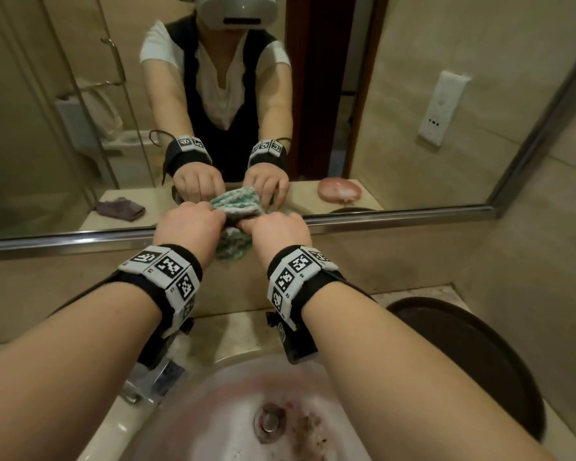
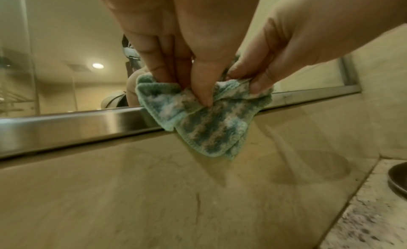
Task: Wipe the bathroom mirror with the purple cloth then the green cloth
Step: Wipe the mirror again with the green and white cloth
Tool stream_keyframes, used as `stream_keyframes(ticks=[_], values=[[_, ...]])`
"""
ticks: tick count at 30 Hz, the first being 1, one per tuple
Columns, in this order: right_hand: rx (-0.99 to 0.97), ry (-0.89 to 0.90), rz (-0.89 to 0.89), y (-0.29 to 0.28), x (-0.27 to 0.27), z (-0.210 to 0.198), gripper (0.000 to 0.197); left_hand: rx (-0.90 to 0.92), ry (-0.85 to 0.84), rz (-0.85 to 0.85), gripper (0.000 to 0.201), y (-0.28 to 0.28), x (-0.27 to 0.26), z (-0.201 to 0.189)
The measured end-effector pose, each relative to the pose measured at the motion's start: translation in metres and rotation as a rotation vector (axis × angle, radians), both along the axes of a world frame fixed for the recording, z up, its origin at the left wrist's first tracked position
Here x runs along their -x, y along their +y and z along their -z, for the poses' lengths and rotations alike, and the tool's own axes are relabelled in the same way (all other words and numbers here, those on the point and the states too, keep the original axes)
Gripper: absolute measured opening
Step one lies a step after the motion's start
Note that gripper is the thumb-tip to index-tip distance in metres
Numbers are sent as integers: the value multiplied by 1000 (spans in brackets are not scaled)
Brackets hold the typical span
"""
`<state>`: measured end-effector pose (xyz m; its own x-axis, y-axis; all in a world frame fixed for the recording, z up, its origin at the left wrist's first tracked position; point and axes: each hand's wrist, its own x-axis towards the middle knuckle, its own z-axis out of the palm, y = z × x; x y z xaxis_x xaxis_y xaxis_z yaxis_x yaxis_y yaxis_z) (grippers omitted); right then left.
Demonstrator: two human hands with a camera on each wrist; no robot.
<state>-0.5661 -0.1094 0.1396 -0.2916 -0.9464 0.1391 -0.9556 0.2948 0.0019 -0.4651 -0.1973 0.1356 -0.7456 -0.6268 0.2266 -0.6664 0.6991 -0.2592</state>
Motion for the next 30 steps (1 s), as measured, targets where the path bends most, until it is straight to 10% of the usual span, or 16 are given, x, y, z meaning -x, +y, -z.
stream_keyframes(ticks=[13, 30], values=[[14, 32, 214, 102, 147, 8, 34, 98, 7, 397, 40, 101, 143, 20], [-12, 4, 413, 188, 265, 24, 49, 397, -280, 432, 61, 178, 272, 26]])
